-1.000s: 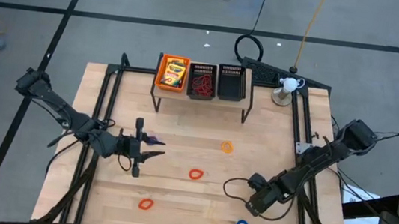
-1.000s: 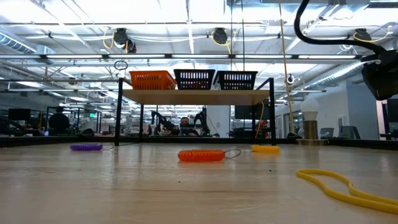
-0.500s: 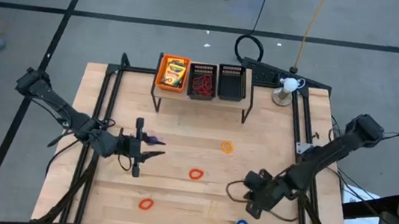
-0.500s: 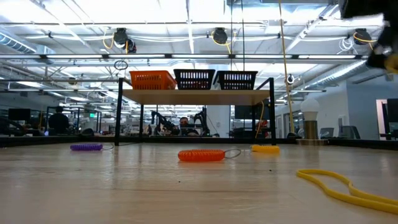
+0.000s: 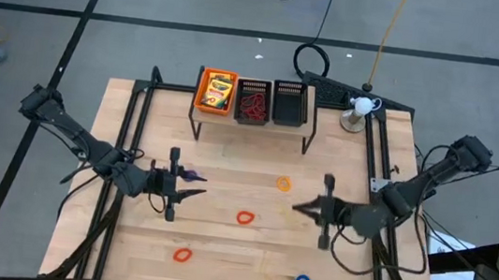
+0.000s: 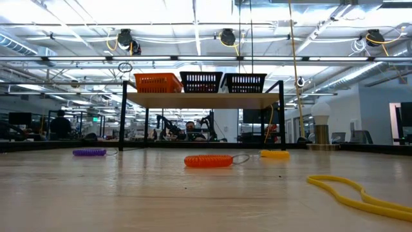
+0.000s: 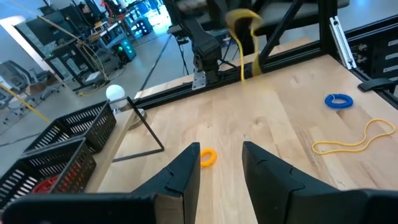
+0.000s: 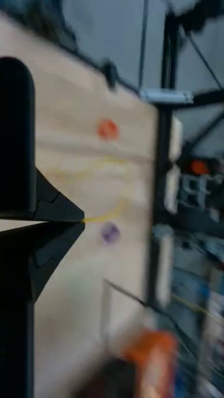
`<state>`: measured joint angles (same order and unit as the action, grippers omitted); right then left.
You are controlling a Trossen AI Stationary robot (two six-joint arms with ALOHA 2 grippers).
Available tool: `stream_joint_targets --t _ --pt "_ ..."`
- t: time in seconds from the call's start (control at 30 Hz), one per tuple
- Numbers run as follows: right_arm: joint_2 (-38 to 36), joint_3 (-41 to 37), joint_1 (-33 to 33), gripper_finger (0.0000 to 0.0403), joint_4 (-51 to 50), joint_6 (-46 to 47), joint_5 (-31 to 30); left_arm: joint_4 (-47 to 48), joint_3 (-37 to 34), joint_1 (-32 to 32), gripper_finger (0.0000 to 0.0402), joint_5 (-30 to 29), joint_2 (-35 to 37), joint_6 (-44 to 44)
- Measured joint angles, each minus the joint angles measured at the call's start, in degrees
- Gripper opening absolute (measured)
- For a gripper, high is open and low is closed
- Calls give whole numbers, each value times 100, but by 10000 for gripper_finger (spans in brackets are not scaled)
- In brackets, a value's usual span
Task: Pick & Place Office Desk Supplies
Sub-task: Put the yellow rubber band into the left black basket on the shelf
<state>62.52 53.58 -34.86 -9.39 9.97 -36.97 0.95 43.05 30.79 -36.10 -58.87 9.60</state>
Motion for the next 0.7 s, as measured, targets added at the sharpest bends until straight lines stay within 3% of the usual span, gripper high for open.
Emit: stream_joint_targets --t 0.23,0.47,0.7 --pt "-92 -1 1218 0 1392 -1868 214 93 0 0 117 0 0 -534" --pt "-59 -2 2912 0 2182 -2272 1799 109 -2 -2 117 -42 -213 -864" --pt "124 -2 4593 0 2825 -1859 3787 73 -2 -10 117 -47 -530 -1188"
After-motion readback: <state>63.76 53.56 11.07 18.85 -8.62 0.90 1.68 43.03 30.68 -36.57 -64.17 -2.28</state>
